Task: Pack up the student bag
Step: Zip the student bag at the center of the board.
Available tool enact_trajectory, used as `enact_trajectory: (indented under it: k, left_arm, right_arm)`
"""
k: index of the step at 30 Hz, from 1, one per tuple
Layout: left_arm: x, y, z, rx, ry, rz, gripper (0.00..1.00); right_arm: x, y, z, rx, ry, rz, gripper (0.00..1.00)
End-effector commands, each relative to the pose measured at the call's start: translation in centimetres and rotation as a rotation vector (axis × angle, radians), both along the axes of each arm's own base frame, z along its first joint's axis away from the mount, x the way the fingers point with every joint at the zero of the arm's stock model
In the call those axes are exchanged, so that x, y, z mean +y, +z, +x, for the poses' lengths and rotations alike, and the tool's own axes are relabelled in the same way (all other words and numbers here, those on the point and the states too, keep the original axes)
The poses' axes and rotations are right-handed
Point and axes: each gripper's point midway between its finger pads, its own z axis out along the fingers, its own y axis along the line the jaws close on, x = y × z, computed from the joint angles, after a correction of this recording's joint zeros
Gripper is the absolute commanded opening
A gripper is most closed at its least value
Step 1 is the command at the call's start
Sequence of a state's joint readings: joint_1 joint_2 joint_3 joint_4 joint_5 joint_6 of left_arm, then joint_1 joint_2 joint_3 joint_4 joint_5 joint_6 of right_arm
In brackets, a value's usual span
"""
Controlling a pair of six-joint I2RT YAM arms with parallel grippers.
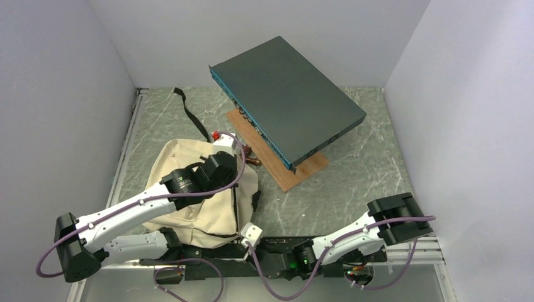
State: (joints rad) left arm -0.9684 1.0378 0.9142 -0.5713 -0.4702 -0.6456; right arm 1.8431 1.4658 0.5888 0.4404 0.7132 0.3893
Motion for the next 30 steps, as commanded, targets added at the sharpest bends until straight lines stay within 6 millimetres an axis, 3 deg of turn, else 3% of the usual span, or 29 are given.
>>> enact_trajectory:
  k: [1, 6, 12, 14, 16, 19, 22, 26, 27, 30]
  left_arm:
    - [-1.3, 10.4, 2.4, -0.215, 0.010, -0.200, 0.00]
    - [-2.0, 15.3, 2.7, -0.295, -0.056, -0.197, 0.00]
    - [-0.4, 19.8, 3.5, -0.398, -0.034, -0.126, 0.00]
    - [0.4, 21.3, 4.0, -0.436, -0.011, -0.079, 0.00]
    - [1.4, 22.6, 4.5, -0.468, 0.010, -0.027, 0.00]
    - [2.8, 23.6, 5.2, -0.485, 0.017, 0.027, 0.00]
    - [4.1, 23.0, 5.7, -0.448, -0.005, 0.071, 0.00]
    - [4.0, 19.1, 5.0, -0.310, -0.097, 0.115, 0.00]
    - [3.5, 17.9, 4.5, -0.276, -0.139, 0.096, 0.07]
    - [1.8, 14.4, 2.8, -0.186, -0.218, -0.005, 0.42]
  right_arm:
    - [3.4, 3.4, -2.6, 0.046, 0.136, 0.125, 0.00]
    - [6.6, 2.6, -3.6, -0.008, 0.216, 0.068, 0.00]
    - [8.9, 2.7, -1.9, 0.024, 0.215, 0.100, 0.00]
    - [9.5, 1.7, -1.7, 0.038, 0.221, 0.081, 0.00]
    - [9.4, 0.7, -1.5, 0.048, 0.204, 0.054, 0.00]
    - [7.1, 0.4, -0.5, 0.079, 0.132, 0.055, 0.00]
    - [3.5, 0.9, 1.6, 0.076, 0.022, 0.044, 0.00]
    - [0.5, 2.3, 3.7, 0.056, -0.045, 0.040, 0.00]
    - [0.2, 2.6, 3.9, 0.052, -0.043, 0.046, 0.00]
    - [0.2, 3.3, 3.9, 0.038, -0.029, 0.047, 0.00]
